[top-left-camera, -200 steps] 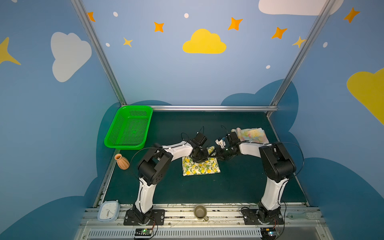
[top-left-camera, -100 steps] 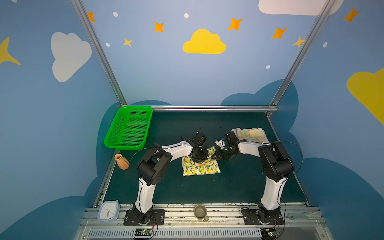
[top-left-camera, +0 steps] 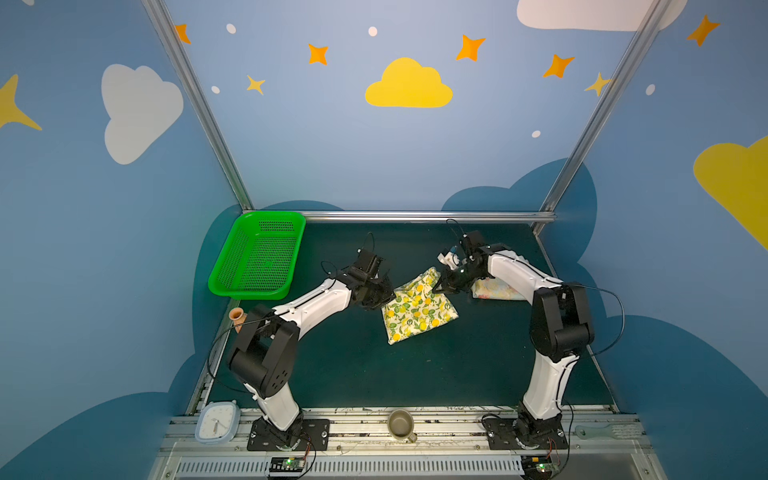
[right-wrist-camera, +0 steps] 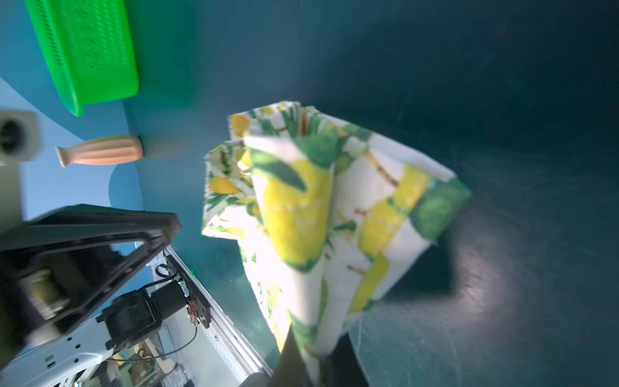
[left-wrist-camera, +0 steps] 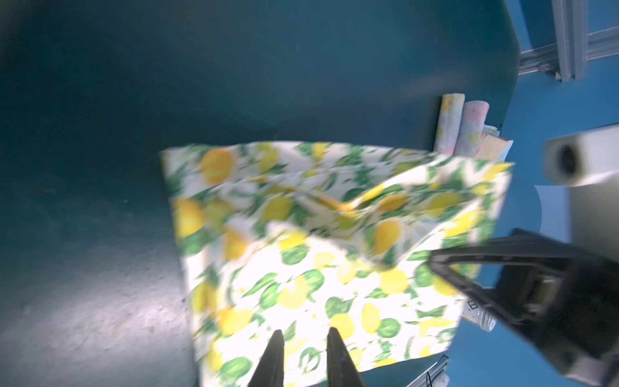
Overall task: Fold and stack skirts
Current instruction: Pick up the skirt from the center of the table, then place the skirt on the skirt.
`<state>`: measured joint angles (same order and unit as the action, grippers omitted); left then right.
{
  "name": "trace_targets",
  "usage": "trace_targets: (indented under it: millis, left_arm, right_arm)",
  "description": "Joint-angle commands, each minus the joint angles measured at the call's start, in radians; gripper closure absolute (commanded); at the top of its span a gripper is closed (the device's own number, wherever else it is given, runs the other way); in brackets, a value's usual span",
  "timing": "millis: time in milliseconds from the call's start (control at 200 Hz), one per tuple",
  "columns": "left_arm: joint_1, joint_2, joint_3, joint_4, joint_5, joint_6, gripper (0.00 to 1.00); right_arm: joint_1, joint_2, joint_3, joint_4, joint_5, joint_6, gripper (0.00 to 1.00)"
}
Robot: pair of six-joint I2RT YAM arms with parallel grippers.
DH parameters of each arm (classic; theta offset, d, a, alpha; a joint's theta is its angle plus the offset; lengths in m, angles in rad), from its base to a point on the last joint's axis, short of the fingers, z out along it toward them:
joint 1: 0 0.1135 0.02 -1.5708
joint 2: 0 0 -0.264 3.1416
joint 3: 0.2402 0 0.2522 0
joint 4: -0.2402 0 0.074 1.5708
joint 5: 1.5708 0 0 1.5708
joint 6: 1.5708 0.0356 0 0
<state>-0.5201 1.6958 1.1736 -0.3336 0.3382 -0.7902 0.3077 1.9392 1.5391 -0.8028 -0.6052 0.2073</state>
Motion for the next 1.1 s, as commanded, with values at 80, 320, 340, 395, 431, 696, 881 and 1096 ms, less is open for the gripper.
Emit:
trace_targets:
  millis: [80,320,340,395,431,696,881,1096]
  left_arm:
    - [0.012,-0.028,-0.018,-0.014,-0.016,0.001,0.75]
    - [0.015,-0.019,0.010,-0.035,-0.008,0.000,0.75]
    - [0.017,-0.019,0.013,-0.037,-0.011,-0.001,0.75]
    - [0.016,-0.018,0.020,-0.045,-0.011,-0.002,0.75]
    - [0.017,-0.015,0.027,-0.049,-0.010,-0.003,0.75]
    - [0.017,0.011,0.077,-0.088,0.003,-0.013,0.75]
    - [0.017,0.052,0.143,-0.125,0.015,-0.015,0.75]
    - [0.012,0.101,0.218,-0.163,0.021,-0.018,0.75]
  right_arm:
    - [-0.065,0.056,0.167,-0.227,-0.034,-0.141,1.00]
    - [-0.168,0.168,0.388,-0.417,-0.076,-0.246,1.00]
    - [-0.178,0.176,0.403,-0.429,-0.084,-0.255,1.00]
    - [-0.200,0.196,0.445,-0.468,-0.098,-0.279,1.00]
    - [-0.215,0.210,0.470,-0.491,-0.110,-0.293,1.00]
    - [-0.312,0.286,0.657,-0.629,-0.203,-0.376,1.00]
    - [-0.362,0.348,0.772,-0.710,-0.276,-0.428,1.00]
    - [-0.422,0.367,0.802,-0.716,-0.414,-0.505,1.00]
